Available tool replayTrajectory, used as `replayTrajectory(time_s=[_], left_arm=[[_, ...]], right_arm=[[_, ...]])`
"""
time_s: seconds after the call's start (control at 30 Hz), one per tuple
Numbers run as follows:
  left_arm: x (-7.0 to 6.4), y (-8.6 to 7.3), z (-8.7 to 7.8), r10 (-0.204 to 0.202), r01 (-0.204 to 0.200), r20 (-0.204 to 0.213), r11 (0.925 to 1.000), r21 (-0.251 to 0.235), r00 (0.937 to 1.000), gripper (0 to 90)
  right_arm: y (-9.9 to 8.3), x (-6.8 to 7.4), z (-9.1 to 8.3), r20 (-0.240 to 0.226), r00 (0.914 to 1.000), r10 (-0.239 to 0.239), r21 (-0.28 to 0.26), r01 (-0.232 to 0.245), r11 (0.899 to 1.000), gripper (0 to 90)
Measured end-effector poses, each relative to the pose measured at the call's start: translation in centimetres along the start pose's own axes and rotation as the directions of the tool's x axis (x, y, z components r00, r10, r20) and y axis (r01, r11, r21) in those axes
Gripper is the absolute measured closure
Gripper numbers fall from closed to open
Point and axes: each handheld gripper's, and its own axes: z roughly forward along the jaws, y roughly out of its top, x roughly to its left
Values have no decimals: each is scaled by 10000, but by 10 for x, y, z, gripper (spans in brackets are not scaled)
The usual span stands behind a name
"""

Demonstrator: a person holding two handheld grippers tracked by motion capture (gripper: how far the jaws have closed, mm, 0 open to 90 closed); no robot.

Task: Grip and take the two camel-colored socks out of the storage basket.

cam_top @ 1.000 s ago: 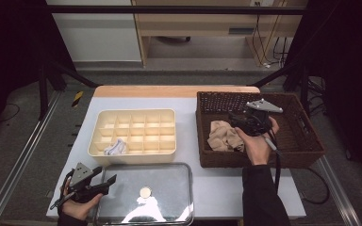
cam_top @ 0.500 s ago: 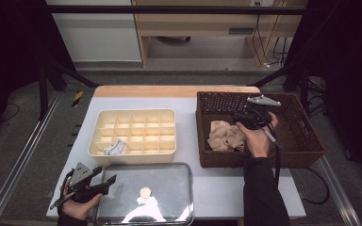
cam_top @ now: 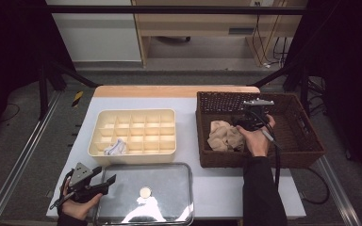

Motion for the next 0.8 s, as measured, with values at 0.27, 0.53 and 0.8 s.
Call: replayTrajectory(time_s=[0.27,0.53,0.8], left_arm=[[0,0,0,-2,2,-10,10000,0,10000,325],[0,0,0,0,0,5,10000,11,10000,325],[0,0,1,13,-13,14,10000,20,10000,325]], right_arm=[[-9,-5,9,5,9998,189,388,-189,9991,427],[-11,-5,15,-110,9996,261,899,-251,9956,421],[-12,-6,21,-144,9993,347,1515,-321,9879,432]])
